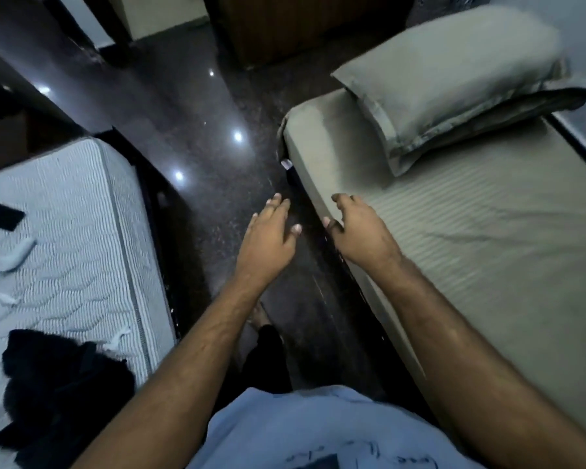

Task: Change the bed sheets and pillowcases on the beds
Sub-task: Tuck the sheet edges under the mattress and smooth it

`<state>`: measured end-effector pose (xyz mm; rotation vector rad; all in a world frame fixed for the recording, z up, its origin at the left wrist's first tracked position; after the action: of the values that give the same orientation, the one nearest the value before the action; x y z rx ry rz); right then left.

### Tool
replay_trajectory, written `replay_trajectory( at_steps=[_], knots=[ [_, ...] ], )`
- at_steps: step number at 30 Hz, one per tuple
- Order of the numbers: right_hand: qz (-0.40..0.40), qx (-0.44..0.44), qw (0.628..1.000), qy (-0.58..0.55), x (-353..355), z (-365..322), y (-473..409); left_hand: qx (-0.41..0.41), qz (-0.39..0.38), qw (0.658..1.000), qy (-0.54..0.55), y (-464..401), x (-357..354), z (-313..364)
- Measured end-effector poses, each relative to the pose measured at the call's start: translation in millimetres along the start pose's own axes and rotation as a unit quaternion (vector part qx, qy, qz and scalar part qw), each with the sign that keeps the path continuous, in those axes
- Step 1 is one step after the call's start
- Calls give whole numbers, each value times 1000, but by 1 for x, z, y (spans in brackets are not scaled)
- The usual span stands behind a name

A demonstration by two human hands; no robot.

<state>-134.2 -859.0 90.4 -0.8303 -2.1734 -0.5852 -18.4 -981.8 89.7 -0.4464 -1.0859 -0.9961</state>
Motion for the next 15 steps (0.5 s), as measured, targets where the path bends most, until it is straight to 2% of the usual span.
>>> replay_trajectory(
  at_steps=[6,10,15],
  knots=[
    [-15,-18,999,46,-9,-68,-112,-29,13,999,35,-97,73,-56],
    [19,-32,998,46,-7,-109,-196,-36,7,996,75,-173,107,-100],
    [14,-69,997,42,-13,-113,-280,-44,-24,993,105,-256,121,-119]
  ],
)
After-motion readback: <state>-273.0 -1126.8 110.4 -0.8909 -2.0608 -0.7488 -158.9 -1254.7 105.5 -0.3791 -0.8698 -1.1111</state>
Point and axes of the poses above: each hand's wrist, its own y-axis away from the middle knuckle, its own x-axis out of the back of the hand, z = x × y, the point moved 7 cm from there along -y, towards the middle knuckle, and after that the axes turned 8 degrees about -y, right-handed, at the moved point
